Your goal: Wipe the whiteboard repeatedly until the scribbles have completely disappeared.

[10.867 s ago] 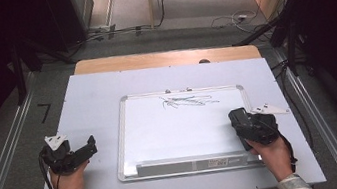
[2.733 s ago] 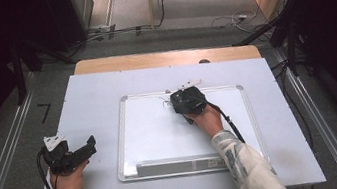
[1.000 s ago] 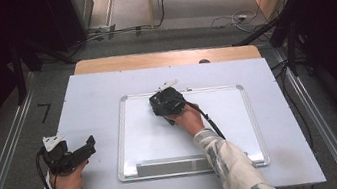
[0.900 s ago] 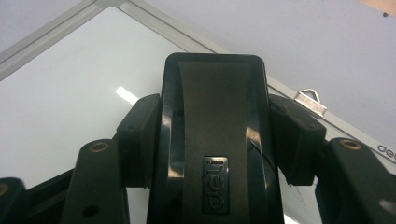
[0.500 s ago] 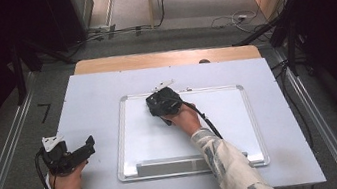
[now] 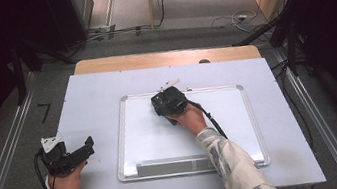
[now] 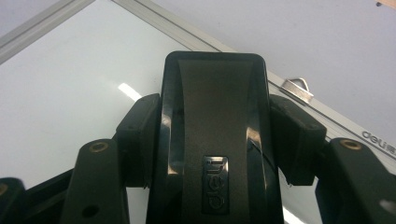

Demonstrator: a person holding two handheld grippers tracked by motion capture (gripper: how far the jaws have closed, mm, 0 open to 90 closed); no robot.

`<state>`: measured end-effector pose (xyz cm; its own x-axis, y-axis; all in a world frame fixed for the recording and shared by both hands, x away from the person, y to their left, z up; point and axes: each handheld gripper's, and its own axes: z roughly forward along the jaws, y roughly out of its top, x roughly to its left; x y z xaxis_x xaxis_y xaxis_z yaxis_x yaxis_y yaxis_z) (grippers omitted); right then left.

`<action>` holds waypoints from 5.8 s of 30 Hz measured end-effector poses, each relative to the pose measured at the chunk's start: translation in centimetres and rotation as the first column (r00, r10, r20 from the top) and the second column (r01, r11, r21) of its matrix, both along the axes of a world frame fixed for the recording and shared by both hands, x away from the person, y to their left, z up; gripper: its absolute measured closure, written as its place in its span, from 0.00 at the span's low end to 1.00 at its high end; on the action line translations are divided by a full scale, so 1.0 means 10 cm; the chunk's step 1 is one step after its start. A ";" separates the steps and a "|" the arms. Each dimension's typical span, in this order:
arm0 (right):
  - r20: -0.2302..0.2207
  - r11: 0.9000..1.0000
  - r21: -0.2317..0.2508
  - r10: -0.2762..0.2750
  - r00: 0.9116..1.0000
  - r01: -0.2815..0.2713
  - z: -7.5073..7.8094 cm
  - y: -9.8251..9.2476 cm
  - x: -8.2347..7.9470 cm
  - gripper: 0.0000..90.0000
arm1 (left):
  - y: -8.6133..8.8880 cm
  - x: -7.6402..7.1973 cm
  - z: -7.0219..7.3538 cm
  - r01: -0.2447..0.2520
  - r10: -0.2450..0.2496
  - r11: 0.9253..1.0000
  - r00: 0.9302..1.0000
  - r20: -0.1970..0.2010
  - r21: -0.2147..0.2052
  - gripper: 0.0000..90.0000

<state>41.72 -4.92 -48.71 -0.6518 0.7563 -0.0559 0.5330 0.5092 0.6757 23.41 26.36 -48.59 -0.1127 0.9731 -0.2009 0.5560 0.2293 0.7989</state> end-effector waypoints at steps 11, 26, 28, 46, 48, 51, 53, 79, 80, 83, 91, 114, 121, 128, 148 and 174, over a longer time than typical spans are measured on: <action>-0.005 1.000 -0.002 -0.030 1.000 0.030 0.01 -0.24 0.02 0.43 | 0.00 0.00 0.00 -0.002 0.002 1.000 1.000 -0.001 0.000 0.02; -0.012 0.998 -0.006 -0.055 0.998 0.054 0.01 -0.38 0.03 0.42 | -0.03 0.03 0.00 0.007 -0.007 1.000 1.000 -0.002 0.006 0.02; -0.011 0.998 -0.011 -0.062 0.998 0.062 0.01 -0.34 0.04 0.42 | -0.04 0.03 0.00 0.010 -0.010 1.000 1.000 -0.003 0.007 0.02; -0.022 0.999 -0.003 0.041 0.999 -0.041 0.01 0.08 0.03 0.42 | -0.02 0.02 0.00 0.005 -0.005 1.000 1.000 0.003 -0.002 0.02; -0.027 0.998 -0.003 0.056 0.998 -0.056 0.01 0.11 0.04 0.42 | -0.02 0.02 0.00 0.004 -0.004 1.000 1.000 0.003 -0.002 0.02; -0.030 0.998 -0.001 0.060 0.998 -0.060 0.01 0.13 0.05 0.42 | -0.02 0.02 0.01 0.002 -0.002 1.000 1.000 0.003 0.000 0.03; -0.047 0.999 0.000 0.052 0.998 -0.052 0.02 0.13 0.06 0.42 | -0.01 0.02 0.00 0.001 -0.001 1.000 1.000 0.002 0.001 0.03; 0.001 0.999 0.018 0.045 0.999 -0.045 -0.02 0.00 0.07 0.43 | -0.02 0.02 0.00 0.005 -0.005 1.000 1.000 0.001 0.002 0.03; -0.003 0.999 0.018 0.051 0.999 -0.051 -0.02 0.03 0.06 0.43 | -0.02 0.02 0.00 0.003 -0.003 1.000 1.000 0.000 0.003 0.03; -0.005 0.997 0.022 0.071 0.997 -0.071 -0.02 0.11 0.04 0.43 | -0.01 0.03 0.00 0.004 -0.004 1.000 1.000 0.001 0.001 0.03; -0.019 0.996 0.014 0.086 0.996 -0.086 -0.01 0.18 0.03 0.43 | -0.01 0.01 0.00 0.001 -0.001 1.000 1.000 -0.002 0.001 0.03; -0.031 1.000 -0.003 0.009 0.999 -0.009 0.01 -0.48 0.09 0.43 | 0.00 0.01 -0.01 -0.005 0.005 1.000 1.000 -0.003 0.001 0.03; -0.030 1.000 -0.004 -0.022 0.999 0.022 0.02 -0.66 0.09 0.43 | -0.01 0.00 -0.01 -0.006 0.006 1.000 1.000 -0.002 0.003 0.03; -0.024 0.999 0.000 -0.043 0.999 0.043 0.01 -0.83 0.08 0.42 | 0.00 0.00 -0.01 -0.008 0.008 1.000 1.000 -0.005 0.004 0.03; -0.024 0.991 0.008 -0.130 0.991 0.130 0.01 -1.40 0.06 0.42 | -0.01 0.01 -0.01 -0.008 0.008 1.000 1.000 -0.009 0.005 0.03; -0.007 0.983 0.023 -0.184 0.983 0.184 0.01 -1.84 -0.05 0.42 | -0.01 0.02 -0.02 -0.009 0.009 1.000 1.000 -0.011 0.004 0.03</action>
<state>41.23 -23.36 -48.56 -0.5017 0.8644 -0.0338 0.6191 0.3860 0.6839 23.59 26.25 -48.76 -0.1237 0.9729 -0.1953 0.5623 0.2309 0.7941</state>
